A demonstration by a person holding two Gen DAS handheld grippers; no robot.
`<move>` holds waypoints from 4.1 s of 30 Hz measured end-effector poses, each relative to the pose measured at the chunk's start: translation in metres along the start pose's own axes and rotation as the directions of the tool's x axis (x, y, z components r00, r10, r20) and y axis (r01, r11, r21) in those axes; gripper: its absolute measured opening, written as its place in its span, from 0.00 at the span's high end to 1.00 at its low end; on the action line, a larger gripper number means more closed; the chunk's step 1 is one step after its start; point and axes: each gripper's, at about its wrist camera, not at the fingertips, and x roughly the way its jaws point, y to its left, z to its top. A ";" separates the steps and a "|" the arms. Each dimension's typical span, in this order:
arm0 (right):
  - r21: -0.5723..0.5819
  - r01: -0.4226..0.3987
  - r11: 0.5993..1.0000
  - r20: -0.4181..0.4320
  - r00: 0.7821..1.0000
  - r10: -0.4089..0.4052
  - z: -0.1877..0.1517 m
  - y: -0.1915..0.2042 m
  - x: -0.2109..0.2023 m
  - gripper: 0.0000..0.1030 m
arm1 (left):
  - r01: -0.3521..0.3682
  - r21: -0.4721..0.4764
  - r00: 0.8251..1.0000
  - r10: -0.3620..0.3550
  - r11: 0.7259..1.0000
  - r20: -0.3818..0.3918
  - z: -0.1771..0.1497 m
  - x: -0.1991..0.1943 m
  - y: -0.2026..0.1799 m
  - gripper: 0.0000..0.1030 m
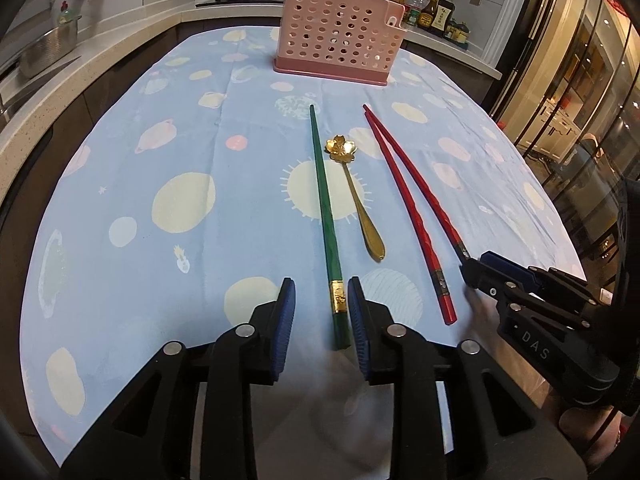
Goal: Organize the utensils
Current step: 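Grasp the green chopstick with the left tool while the right tool grasps a red chopstick, then lift both chopsticks, carry them to the pink holder and lower them in, then open both tools to release the chopsticks into the holder, then move both open tools back over the gold spoon and last chopstick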
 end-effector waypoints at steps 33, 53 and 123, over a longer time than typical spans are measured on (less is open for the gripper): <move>0.068 -0.087 0.994 0.330 0.942 0.059 0.119 -0.029 -0.111 0.93 | -0.038 0.033 0.971 0.029 0.999 0.238 0.110 -0.081 0.006 0.93; 0.100 -0.090 0.991 0.534 0.845 0.023 0.290 -0.066 -0.126 0.93 | -0.069 0.036 0.854 0.041 0.997 0.519 0.301 -0.121 -0.010 0.93; -0.024 -0.092 0.995 0.041 0.995 0.093 0.018 0.018 -0.042 0.69 | -0.132 0.005 0.988 0.131 0.991 0.082 0.063 -0.017 0.001 0.51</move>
